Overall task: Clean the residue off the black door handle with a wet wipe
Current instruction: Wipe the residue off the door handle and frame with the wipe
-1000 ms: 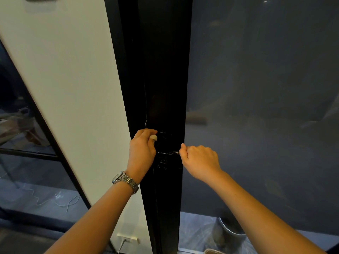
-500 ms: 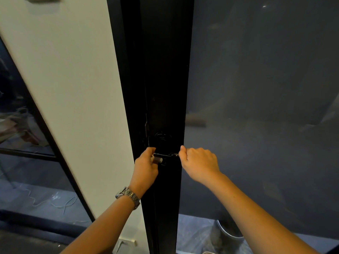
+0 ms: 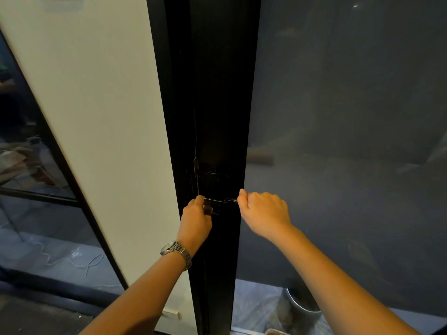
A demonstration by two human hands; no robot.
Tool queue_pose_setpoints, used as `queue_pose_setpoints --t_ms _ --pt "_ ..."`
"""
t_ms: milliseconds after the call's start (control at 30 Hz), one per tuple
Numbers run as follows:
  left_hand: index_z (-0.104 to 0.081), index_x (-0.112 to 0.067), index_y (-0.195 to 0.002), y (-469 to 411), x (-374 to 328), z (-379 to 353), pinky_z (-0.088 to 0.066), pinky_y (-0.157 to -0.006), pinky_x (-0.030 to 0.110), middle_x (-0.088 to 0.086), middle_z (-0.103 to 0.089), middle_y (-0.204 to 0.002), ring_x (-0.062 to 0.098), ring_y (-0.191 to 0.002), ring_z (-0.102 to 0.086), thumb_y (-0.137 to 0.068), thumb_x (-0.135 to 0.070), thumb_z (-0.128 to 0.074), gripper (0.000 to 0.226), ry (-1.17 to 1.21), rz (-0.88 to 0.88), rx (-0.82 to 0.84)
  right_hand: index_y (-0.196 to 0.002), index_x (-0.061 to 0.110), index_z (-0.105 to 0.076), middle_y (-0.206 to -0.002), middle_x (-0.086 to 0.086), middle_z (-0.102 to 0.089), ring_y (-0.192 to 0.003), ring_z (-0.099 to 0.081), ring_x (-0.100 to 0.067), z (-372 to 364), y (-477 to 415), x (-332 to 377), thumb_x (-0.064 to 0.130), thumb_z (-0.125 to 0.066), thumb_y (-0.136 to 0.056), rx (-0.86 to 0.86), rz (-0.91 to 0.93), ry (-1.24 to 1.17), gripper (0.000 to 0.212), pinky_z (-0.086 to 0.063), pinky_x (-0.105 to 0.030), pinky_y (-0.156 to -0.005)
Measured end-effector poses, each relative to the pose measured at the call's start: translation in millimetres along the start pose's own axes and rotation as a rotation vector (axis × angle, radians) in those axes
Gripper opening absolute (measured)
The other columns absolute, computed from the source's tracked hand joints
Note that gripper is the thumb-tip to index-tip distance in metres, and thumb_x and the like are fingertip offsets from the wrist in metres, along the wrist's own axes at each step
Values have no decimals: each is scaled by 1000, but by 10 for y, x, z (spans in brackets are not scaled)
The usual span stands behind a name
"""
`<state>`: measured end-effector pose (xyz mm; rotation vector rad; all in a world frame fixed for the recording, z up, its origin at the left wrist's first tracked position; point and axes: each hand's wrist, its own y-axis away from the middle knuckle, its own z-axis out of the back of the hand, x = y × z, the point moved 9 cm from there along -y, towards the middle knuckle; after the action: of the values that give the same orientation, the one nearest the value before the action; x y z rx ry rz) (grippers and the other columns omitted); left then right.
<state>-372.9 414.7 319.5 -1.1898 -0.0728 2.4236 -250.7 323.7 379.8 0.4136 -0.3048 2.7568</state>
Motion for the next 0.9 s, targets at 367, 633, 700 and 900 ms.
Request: queue_pose_setpoints --t_ms 367,633,700,900 --pt "-60 0 -102 64 -70 -9 -40 -68 9 12 -58 -105 23 -86 -59 -89 5 -41 23 -16 -107 -48 -53 13 -35 -52 -1 -39 -47 -33 -17 -14 -9 -5 36 -18 -103 3 -5 -32 57 -30 -30 -53" --pt "-55 -4 -109 29 -46 -60 -48 -80 20 13 -54 -111 14 -82 -52 -88 -2 -50 21 20 -62 -70 -54 13 -37 -53 -1 -40 -48 -34 -16 1 2 -6 36 -18 -103 -1 -3 -20 56 -30 -30 -53" --pt "-54 -1 -113 21 40 -19 -45 -83 25 17 -55 -114 23 -93 -55 -89 -3 -50 25 42 -3 -82 -54 13 -36 -53 -1 -39 -48 -33 -16 4 4 4 35 -18 -103 2 1 -17 56 -27 -30 -51" --pt "-61 -6 -109 70 -194 -176 -40 -76 10 7 -55 -114 12 -87 -54 -92 -3 -42 26 -102 -191 17 -54 14 -35 -53 -1 -39 -53 -38 -20 6 -5 0 35 -19 -103 -16 -9 -31 56 -31 -30 -54"
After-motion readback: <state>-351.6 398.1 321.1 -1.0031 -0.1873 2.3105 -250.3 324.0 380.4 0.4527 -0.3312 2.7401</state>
